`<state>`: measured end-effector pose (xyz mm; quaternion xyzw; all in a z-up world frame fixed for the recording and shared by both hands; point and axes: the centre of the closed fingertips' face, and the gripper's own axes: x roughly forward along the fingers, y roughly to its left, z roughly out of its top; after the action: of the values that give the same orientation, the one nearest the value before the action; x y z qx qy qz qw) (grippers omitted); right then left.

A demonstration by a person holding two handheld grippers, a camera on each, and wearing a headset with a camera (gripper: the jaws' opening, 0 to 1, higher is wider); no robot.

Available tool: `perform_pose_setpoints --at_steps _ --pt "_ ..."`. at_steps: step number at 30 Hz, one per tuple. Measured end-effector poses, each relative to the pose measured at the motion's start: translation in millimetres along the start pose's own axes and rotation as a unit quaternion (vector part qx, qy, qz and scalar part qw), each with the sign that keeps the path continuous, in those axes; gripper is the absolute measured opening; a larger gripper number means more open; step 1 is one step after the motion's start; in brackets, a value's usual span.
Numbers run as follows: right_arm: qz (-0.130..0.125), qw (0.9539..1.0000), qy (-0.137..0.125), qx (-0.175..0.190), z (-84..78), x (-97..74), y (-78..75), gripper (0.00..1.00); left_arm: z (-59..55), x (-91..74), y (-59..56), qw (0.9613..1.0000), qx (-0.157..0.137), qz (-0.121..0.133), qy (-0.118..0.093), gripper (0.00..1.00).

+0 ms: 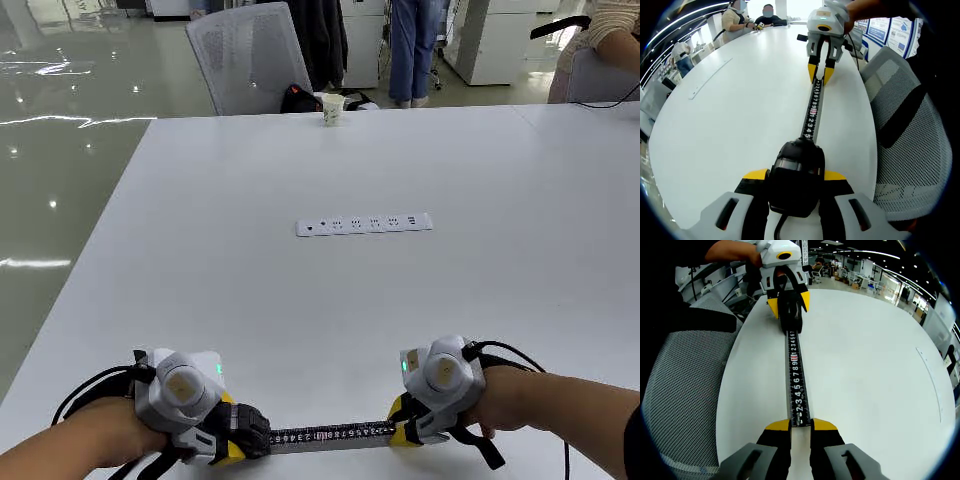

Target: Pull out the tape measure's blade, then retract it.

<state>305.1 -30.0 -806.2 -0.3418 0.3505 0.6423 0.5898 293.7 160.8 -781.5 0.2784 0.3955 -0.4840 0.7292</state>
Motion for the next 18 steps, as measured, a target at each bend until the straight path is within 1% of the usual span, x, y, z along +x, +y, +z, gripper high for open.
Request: perform_pose_setpoints --at_steps 18 --pt "-0.003 1.0 0.003 0.006 -8.5 -2.8 -0.5 0.1 -0.1 -0.2 0.1 1.0 0.0 0.0 -0.002 0.33"
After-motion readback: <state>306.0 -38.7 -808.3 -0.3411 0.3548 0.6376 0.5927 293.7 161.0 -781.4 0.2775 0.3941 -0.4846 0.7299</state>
